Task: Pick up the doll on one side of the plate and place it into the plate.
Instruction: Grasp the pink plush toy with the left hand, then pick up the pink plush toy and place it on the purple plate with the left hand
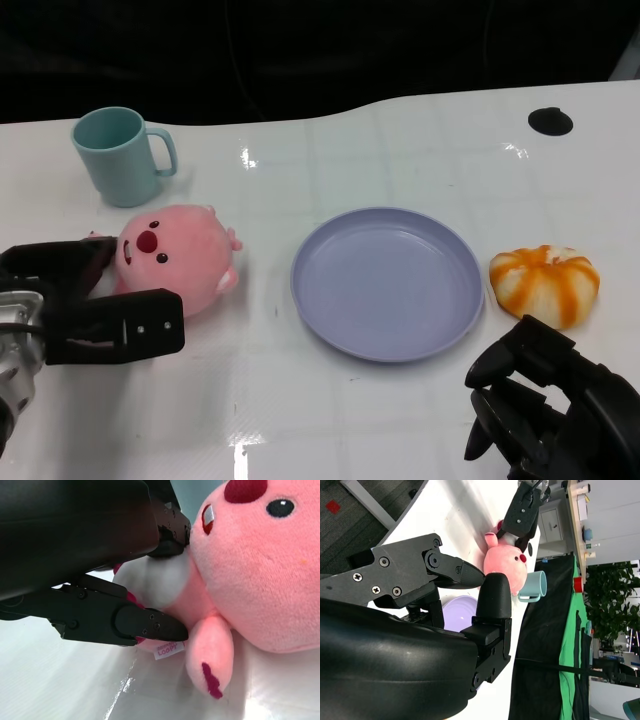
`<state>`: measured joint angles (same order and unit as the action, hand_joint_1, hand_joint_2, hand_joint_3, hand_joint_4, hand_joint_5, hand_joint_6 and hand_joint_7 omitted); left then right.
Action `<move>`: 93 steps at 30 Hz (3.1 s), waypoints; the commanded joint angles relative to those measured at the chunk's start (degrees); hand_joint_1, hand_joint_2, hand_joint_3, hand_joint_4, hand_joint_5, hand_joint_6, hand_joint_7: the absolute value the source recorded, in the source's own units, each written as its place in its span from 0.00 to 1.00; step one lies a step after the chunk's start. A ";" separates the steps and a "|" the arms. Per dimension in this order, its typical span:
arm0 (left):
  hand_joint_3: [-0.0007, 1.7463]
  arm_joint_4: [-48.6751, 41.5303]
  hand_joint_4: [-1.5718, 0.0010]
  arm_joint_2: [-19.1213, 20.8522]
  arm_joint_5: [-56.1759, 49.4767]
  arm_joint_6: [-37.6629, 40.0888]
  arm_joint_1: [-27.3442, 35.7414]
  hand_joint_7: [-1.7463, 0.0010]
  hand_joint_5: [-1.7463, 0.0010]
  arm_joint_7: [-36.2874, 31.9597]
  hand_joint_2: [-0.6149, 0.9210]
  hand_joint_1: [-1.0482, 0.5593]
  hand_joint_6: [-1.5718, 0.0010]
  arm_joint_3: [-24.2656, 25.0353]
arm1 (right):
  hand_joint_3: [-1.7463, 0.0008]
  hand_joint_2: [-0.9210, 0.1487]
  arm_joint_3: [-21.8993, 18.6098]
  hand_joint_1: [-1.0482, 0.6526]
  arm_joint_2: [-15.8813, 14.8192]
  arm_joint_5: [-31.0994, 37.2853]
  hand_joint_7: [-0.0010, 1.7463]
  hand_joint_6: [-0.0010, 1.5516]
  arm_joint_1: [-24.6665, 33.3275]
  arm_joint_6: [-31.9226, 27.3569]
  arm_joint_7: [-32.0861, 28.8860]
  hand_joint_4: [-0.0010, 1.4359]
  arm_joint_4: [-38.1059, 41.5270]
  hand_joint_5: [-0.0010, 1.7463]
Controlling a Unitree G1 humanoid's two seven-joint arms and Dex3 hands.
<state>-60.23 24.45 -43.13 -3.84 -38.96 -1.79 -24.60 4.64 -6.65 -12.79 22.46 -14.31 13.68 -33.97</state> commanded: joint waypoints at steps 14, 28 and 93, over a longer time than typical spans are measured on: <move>0.15 -5.80 0.47 -0.56 2.99 -6.74 2.93 0.03 0.01 -16.31 0.99 0.50 0.58 -1.62 | 0.64 0.01 -0.56 0.43 -0.44 -0.65 0.94 0.26 0.30 0.86 0.65 0.38 -0.15 1.00; 0.60 3.29 0.44 0.34 12.00 -10.35 6.04 0.00 0.00 -18.18 0.75 0.52 0.55 6.19 | 0.64 0.01 -0.10 0.43 -0.32 0.11 0.94 0.27 0.40 0.81 0.21 0.38 -0.48 1.00; 0.17 26.92 0.80 -16.74 7.93 3.88 -3.36 1.00 0.76 9.53 1.00 0.30 0.73 -3.31 | 0.62 0.04 4.62 0.43 -0.46 1.51 0.95 0.29 2.41 0.07 -2.45 0.39 -3.29 1.00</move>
<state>-34.92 6.23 -35.35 0.61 -42.43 6.23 -27.78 9.61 -6.54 -11.29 24.58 -14.30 11.33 -36.65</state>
